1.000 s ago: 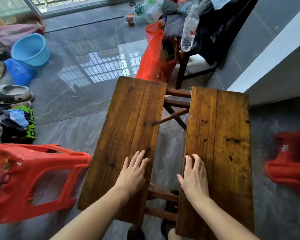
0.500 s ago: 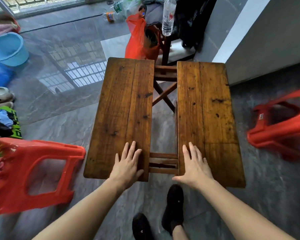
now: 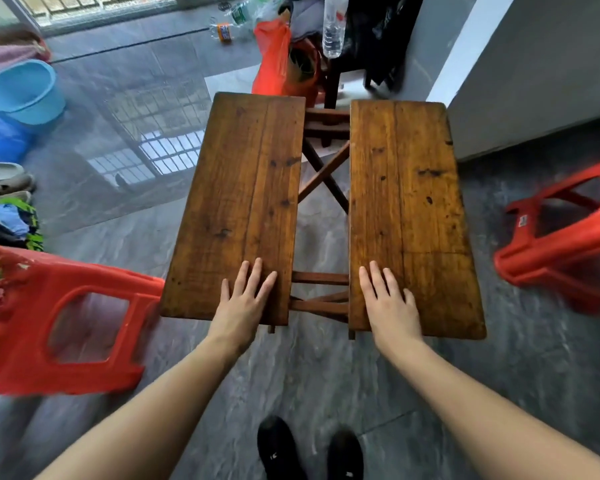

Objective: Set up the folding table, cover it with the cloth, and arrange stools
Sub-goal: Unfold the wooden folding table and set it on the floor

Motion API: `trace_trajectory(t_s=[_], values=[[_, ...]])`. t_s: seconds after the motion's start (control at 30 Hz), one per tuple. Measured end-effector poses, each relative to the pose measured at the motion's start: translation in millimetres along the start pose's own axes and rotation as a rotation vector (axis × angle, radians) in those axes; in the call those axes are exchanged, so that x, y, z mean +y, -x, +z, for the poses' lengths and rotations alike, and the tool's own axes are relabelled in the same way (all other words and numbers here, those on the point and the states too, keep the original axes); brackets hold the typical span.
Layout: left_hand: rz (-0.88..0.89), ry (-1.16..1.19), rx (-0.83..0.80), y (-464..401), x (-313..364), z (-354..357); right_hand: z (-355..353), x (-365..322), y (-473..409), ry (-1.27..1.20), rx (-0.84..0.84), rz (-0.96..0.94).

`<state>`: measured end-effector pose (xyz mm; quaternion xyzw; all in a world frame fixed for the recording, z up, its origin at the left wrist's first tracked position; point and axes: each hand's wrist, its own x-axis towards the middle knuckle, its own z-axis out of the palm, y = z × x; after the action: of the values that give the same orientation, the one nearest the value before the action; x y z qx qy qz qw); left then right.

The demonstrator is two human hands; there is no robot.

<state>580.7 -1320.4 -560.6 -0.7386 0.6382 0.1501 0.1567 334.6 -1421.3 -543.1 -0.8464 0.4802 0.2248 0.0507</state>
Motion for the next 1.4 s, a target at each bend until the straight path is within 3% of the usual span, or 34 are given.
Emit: trace_trajectory(t_s=[0.4, 0.7, 1.13, 1.4], values=[[-0.092, -0.167, 0.035, -5, 15, -1, 3, -5, -6, 0.096, -0.002, 0.002], [-0.076, -0.132, -0.018, -8, 47, 13, 7, -16, -8, 0.077, -0.153, -0.018], [-0.058, -0.117, 0.034, -10, 81, 31, 24, -7, -11, 0.045, -0.062, -0.145], [-0.057, -0.071, 0.013, -12, 118, 59, 45, -4, -9, 0.030, -0.096, -0.193]])
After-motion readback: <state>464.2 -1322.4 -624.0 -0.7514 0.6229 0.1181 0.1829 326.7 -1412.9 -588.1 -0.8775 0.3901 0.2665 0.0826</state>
